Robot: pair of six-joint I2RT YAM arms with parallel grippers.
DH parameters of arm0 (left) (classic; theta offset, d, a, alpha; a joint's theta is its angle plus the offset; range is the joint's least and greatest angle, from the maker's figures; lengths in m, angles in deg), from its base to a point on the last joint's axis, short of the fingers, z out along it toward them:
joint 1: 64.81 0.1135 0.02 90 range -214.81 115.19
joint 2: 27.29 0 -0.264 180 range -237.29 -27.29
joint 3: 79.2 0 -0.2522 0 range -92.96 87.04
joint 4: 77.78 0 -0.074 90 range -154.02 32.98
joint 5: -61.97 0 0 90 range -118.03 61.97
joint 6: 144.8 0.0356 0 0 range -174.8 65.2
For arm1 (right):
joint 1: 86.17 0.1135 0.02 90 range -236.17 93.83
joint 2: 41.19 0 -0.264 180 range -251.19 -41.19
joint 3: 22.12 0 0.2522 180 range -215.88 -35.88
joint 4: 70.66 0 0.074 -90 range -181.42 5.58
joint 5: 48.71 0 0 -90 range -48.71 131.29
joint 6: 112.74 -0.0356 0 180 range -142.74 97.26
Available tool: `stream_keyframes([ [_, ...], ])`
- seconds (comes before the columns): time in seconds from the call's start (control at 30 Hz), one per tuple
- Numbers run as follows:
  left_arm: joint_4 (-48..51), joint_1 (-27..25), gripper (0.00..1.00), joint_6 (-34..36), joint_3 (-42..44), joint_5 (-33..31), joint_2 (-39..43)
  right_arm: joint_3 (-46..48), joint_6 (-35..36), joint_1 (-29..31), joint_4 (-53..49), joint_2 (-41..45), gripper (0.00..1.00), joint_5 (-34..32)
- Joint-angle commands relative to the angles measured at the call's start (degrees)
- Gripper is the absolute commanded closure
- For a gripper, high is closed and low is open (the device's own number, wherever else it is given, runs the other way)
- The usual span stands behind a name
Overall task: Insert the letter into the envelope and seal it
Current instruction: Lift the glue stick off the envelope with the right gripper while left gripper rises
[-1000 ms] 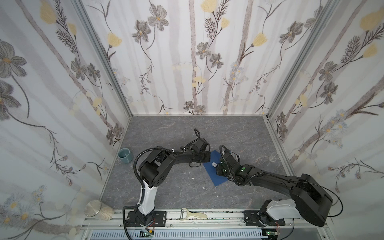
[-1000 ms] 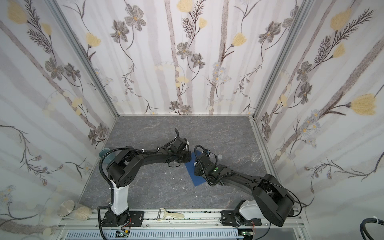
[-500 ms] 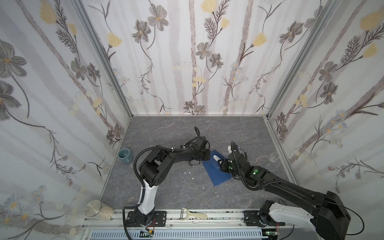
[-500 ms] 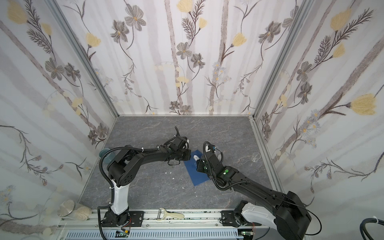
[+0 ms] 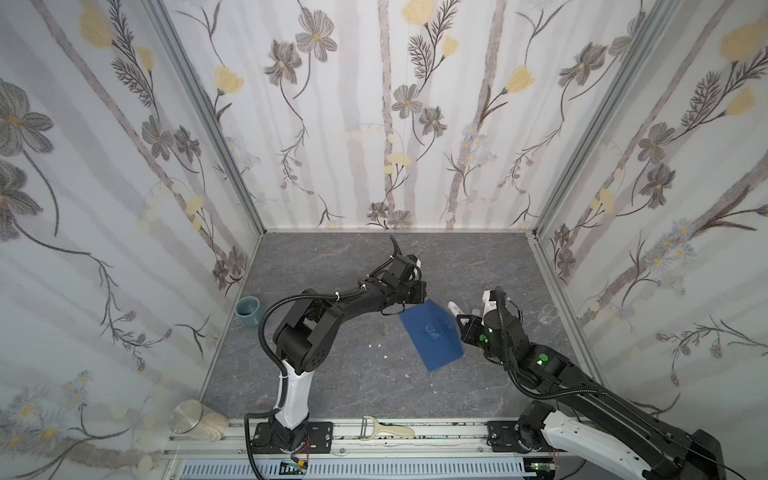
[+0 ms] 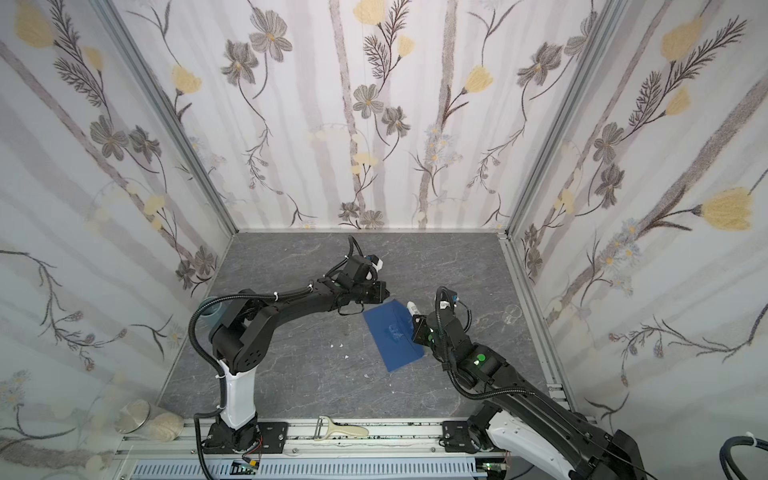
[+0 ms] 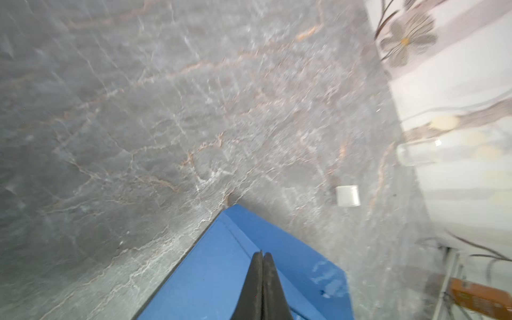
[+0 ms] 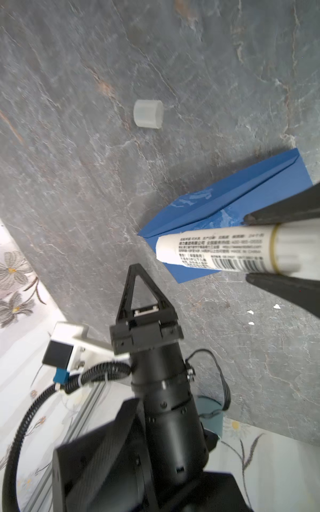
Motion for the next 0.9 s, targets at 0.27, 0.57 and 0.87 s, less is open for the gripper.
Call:
stream_keyframes([
  [0.27, -40.61, 1.23, 0.57, -38.6, 26.69, 13.8, 17.75, 0.96, 16.81, -0.3, 16.84, 0.98, 1.0, -0.86],
  [0.57, -55.71, -2.63, 0.41, -46.34, 35.1, 9.96, 24.44, -3.13, 19.76, 3.19, 19.83, -4.39, 1.0, -1.44],
  [0.87, -65.76, -3.27, 0.44, -49.05, 35.74, 8.77, 21.48, -3.87, 18.73, 7.61, 21.26, -5.47, 1.0, -4.17],
])
